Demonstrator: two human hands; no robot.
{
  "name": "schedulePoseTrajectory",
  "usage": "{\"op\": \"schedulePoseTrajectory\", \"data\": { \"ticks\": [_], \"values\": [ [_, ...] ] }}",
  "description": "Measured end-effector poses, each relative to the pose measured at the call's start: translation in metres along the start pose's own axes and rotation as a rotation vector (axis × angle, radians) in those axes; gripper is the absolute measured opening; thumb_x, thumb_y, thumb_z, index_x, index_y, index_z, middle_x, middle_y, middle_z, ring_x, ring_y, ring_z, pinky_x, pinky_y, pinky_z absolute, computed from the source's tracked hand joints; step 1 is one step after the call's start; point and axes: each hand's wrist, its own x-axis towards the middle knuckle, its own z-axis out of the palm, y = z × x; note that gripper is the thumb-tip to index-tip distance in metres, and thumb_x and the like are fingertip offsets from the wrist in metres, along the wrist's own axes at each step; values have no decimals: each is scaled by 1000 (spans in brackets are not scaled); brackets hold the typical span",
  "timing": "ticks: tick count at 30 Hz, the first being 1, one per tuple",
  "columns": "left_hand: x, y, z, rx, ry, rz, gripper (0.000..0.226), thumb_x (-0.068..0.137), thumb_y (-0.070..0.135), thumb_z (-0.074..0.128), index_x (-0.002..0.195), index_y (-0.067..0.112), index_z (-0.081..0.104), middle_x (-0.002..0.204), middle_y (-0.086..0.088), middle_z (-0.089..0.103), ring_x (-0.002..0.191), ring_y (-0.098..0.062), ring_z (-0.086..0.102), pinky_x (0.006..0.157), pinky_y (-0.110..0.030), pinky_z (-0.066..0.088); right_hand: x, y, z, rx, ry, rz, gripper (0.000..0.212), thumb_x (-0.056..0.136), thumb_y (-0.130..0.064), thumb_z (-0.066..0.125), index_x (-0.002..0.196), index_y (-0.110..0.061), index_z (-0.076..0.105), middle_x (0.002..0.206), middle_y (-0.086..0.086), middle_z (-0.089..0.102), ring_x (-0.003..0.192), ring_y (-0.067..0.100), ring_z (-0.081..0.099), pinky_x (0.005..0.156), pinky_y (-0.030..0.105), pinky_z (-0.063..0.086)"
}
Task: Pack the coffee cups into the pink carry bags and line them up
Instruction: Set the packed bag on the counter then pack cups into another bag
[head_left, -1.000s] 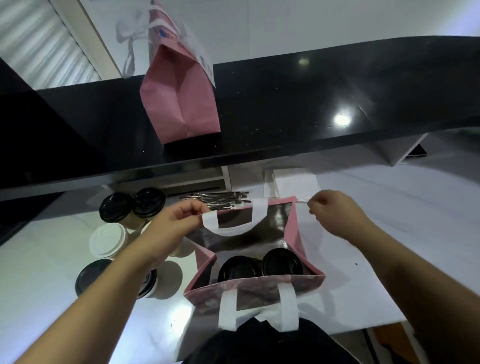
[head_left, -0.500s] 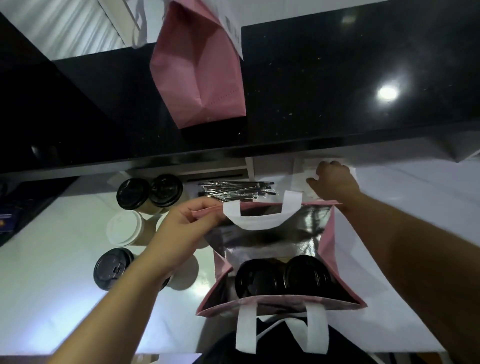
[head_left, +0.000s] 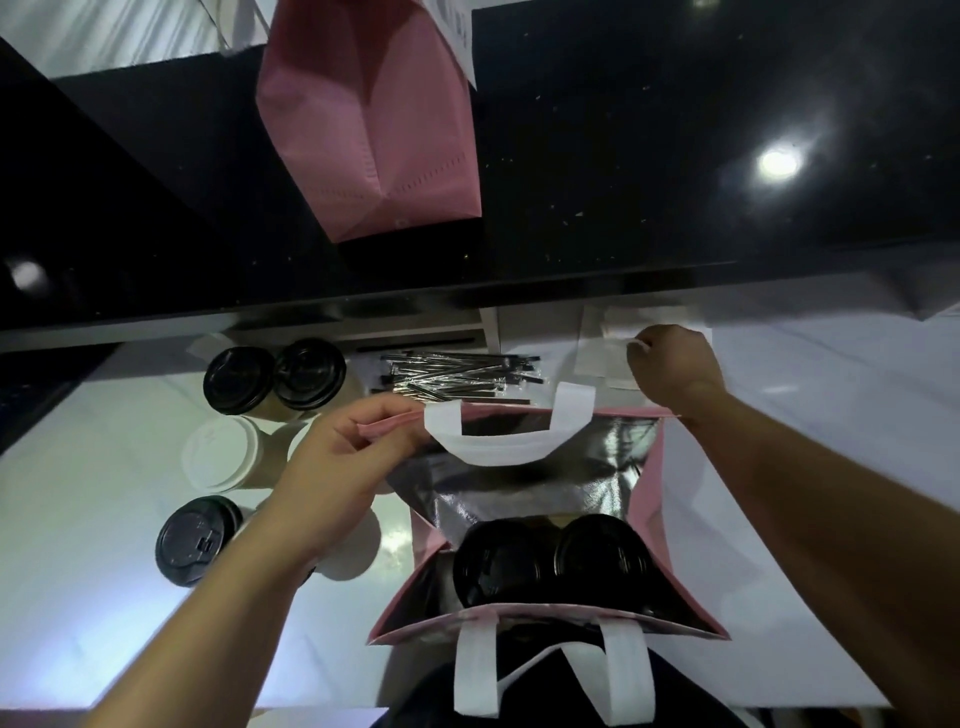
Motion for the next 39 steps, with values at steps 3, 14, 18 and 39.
{"op": "schedulePoseTrajectory", "data": {
  "ticks": [3, 14, 18, 39],
  "values": [
    [-1, -1, -2, 34, 10, -9, 38, 81, 49, 79, 107, 22, 80, 99, -14, 79, 96, -45, 74, 88, -57, 55, 0, 9, -6, 164, 42, 59, 38, 97, -21, 50, 60, -11, 51, 57, 4, 49, 57, 22, 46, 52, 24, 32],
    [-9, 10, 4, 50, 34, -6, 33, 75, 51, 79, 97, 26, 82, 89, -10, 80, 76, -27, 73, 70, -47, 51, -95, 19, -87, 611, 253, 35, 29, 101, -37, 54, 115, -20, 73, 90, -7, 66, 88, 27, 64, 72, 47, 58],
    [-12, 14, 8, 141, 25, 61, 12, 89, 37, 77, 95, 28, 82, 86, -4, 80, 75, -21, 74, 70, -38, 52, -171, 4, -134, 687, 283, -85, 19, 103, -38, 55, 96, -41, 72, 93, -16, 68, 92, 15, 65, 72, 36, 55],
    [-18, 19, 15, 138, 19, 148, 16, 90, 39, 77, 91, 24, 81, 82, 3, 79, 73, -7, 72, 61, -17, 52, -214, -135, -90, -755, 14, -625, 32, 93, -11, 61, 124, -17, 56, 113, 10, 70, 95, 33, 70, 65, 38, 46]
  ]
}}
